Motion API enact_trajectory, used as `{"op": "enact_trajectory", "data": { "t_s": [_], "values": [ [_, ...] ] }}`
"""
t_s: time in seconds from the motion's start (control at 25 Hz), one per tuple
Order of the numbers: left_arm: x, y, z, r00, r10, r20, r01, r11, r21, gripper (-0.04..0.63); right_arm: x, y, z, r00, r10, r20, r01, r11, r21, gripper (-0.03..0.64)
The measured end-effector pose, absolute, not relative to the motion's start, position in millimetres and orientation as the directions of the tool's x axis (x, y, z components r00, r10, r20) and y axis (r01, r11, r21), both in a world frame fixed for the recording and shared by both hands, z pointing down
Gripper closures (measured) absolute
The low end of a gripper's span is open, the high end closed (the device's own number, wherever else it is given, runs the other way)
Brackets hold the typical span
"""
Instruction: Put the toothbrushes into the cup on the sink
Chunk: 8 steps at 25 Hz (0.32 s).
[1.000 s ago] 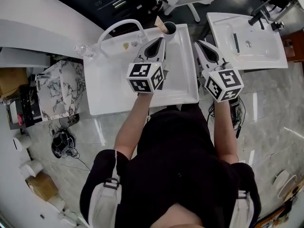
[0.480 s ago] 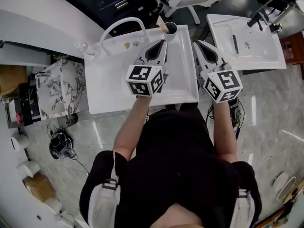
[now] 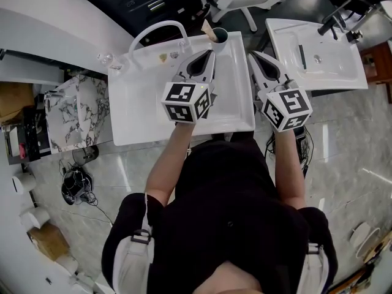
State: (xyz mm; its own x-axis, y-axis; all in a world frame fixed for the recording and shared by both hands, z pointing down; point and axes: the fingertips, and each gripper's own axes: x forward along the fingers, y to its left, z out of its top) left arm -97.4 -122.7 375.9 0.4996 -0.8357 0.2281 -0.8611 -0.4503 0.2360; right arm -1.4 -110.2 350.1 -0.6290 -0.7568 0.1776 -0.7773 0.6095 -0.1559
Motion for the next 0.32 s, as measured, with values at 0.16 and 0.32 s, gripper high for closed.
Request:
{"op": "enact_trajectory", "data": {
  "t_s": [0.16,0.32],
  "values": [
    [-95.2,-120.7,375.9,0.503,-0.834,0.228,-0.86,-0.454,0.235,0.581,0.7,-108.3,350.2,-0.628,-0.758,0.176,-0.778,0.608,-0.155,0.588],
    [-95.2,-121.8,376.3,0.499,-0.837,0.227,-0.861,-0.449,0.237,0.581,2.7,-109.3,352.4,-0.627,-0.758,0.176,-0.779,0.607,-0.16,0.588]
  ]
}}
